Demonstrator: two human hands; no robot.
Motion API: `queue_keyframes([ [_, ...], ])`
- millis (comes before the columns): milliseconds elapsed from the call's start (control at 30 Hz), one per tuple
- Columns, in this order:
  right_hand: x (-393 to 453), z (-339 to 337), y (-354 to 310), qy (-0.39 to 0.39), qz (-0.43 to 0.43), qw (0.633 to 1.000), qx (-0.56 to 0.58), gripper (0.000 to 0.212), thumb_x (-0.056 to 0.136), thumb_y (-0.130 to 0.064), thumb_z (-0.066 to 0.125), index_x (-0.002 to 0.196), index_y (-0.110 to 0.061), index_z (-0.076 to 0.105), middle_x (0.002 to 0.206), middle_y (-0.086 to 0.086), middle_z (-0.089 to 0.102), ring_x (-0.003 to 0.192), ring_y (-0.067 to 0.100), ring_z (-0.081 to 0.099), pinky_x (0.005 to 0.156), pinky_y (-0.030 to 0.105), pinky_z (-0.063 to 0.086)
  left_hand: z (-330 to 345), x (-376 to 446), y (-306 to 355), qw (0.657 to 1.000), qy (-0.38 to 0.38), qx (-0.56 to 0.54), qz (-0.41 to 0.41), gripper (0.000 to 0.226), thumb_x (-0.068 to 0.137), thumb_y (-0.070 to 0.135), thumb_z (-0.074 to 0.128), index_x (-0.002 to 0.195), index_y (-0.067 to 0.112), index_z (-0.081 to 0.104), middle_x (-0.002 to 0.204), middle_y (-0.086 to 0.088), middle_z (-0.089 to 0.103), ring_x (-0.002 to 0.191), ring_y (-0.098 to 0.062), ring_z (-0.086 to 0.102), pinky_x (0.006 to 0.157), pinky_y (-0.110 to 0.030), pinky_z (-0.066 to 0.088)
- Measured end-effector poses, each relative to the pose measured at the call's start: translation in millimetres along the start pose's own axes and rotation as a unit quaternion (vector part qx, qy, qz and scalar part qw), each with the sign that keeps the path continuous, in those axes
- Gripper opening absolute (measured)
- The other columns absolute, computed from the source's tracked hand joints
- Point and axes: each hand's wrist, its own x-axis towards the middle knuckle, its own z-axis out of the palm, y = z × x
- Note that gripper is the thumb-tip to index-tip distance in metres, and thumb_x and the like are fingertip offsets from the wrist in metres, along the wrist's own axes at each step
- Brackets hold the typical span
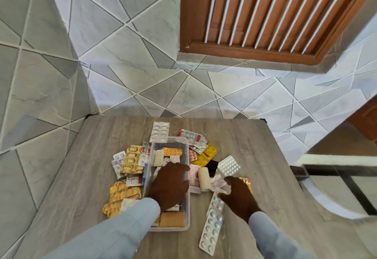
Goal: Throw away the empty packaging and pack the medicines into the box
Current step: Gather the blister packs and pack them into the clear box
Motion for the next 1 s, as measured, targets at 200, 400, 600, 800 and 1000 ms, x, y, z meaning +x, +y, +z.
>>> queue_keyframes([
  [200, 34, 4, 21, -0.058, -0.078, 0.994, -0.058, 0.083, 0.076, -0.038, 0.074, 0.146, -0.023, 0.03, 0.146, 0.001, 0.043, 0.133, 0.024, 0.04, 0.11, 0.036, 0.036, 41, 45, 38, 0.98, -0.094, 0.17, 0.036, 0.063, 0.085, 0.031, 0.056, 0.142, 0.016, 0.034, 0.146, -0.007, 0.039, 0.136, -0.028, 0.031, 0.115, -0.039, 0.021],
  [400, 71, 14, 11, -0.088, -0.184, 0.976, -0.081, 0.08, 0.072, -0.026, 0.067, 0.143, -0.028, 0.029, 0.144, -0.001, 0.042, 0.128, 0.027, 0.043, 0.101, 0.044, 0.044, 76, 68, 54, 0.933, -0.163, 0.319, -0.025, 0.081, 0.084, 0.035, 0.057, 0.148, 0.007, 0.015, 0.155, -0.013, 0.022, 0.146, -0.037, 0.001, 0.114, -0.062, -0.004],
  [600, 84, 28, 18, -0.1, -0.2, 0.975, 0.012, 0.067, 0.072, -0.029, 0.061, 0.136, -0.027, 0.043, 0.134, -0.001, 0.055, 0.122, 0.025, 0.052, 0.103, 0.04, 0.043, 85, 73, 55, 0.934, -0.163, 0.317, -0.028, 0.075, 0.084, 0.037, 0.055, 0.146, 0.009, 0.024, 0.149, -0.01, 0.034, 0.146, -0.036, -0.008, 0.111, -0.066, -0.009],
  [800, 76, 13, 8, -0.089, -0.212, 0.953, 0.197, 0.046, 0.079, -0.019, 0.062, 0.123, -0.027, 0.056, 0.12, -0.005, 0.063, 0.115, 0.009, 0.058, 0.102, 0.037, 0.046, 66, 72, 59, 0.962, -0.121, 0.245, -0.008, 0.078, 0.077, 0.058, 0.028, 0.144, 0.017, 0.029, 0.147, -0.006, 0.039, 0.148, -0.028, -0.003, 0.115, -0.059, -0.005],
  [1000, 77, -7, -33, -0.082, -0.245, 0.958, 0.124, 0.098, 0.06, -0.038, 0.083, 0.144, -0.025, 0.035, 0.144, -0.002, 0.043, 0.129, 0.018, 0.045, 0.108, 0.042, 0.041, 6, 64, 12, 0.992, -0.056, 0.111, 0.016, 0.087, 0.072, 0.053, 0.069, 0.144, 0.033, 0.026, 0.155, 0.007, 0.027, 0.147, -0.013, 0.005, 0.118, -0.043, 0.006],
])
